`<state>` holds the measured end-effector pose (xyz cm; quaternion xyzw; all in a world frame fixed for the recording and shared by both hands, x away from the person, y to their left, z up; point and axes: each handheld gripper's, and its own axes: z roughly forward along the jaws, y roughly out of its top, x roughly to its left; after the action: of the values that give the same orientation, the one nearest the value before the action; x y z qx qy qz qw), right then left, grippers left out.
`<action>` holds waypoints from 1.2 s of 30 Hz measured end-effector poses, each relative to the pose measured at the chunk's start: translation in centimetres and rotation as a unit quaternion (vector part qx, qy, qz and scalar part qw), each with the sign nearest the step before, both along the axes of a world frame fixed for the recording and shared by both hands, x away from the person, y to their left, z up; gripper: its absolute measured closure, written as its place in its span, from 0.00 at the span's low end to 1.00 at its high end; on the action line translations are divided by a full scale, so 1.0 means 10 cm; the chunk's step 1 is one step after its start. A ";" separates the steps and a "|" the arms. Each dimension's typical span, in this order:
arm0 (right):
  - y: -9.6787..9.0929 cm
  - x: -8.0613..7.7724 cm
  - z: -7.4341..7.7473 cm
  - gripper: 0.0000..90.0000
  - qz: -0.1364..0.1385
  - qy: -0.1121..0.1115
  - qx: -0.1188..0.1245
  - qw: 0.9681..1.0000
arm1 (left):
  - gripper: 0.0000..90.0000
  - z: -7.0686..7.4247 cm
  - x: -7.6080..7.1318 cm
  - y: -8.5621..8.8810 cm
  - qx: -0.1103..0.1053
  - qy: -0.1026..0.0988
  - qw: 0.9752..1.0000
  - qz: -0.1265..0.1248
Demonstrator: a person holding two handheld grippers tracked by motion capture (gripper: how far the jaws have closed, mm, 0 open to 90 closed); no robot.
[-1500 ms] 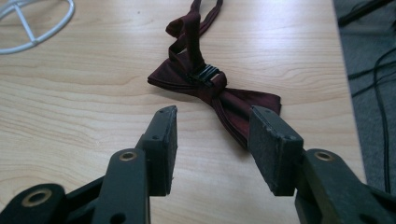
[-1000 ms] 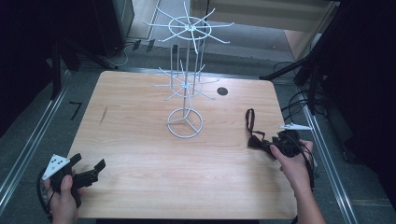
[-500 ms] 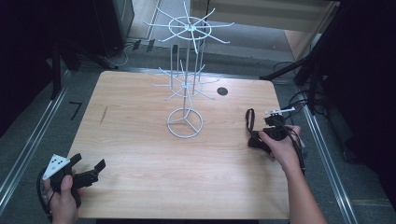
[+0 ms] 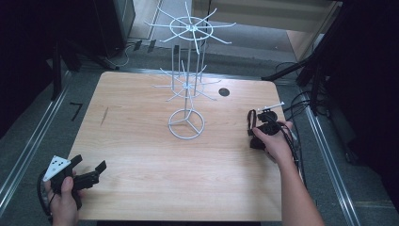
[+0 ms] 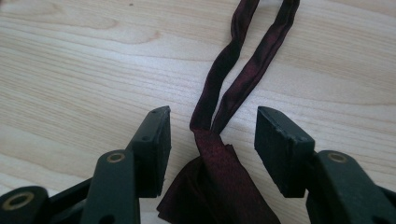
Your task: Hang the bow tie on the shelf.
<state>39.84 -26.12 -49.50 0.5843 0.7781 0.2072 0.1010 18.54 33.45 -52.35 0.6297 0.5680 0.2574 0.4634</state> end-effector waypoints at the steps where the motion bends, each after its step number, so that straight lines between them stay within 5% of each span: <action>1: 0.00 0.01 -0.02 0.54 -0.002 0.003 -0.004 1.000 | 0.00 0.00 0.00 0.00 0.000 0.000 1.000 0.000; 9: 0.00 0.07 -0.14 0.69 -0.007 0.031 -0.010 0.999 | 0.00 0.00 0.00 0.00 0.000 0.001 1.000 0.001; 20: -0.01 0.07 -0.17 0.99 0.000 0.032 -0.027 0.999 | 0.00 0.00 0.00 0.00 0.001 0.001 1.000 0.002; 23: 0.01 0.05 -0.17 1.00 0.000 0.018 -0.036 0.999 | 0.00 0.00 0.00 0.00 -0.001 0.000 1.000 0.002; 36: -0.13 -0.07 -0.08 1.00 -0.023 -0.066 0.008 0.998 | 0.00 0.00 0.00 0.00 0.002 0.001 1.000 0.001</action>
<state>39.12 -27.41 -50.29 0.5876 0.7547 0.2489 0.1520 18.56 33.43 -52.35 0.6300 0.5686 0.2583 0.4615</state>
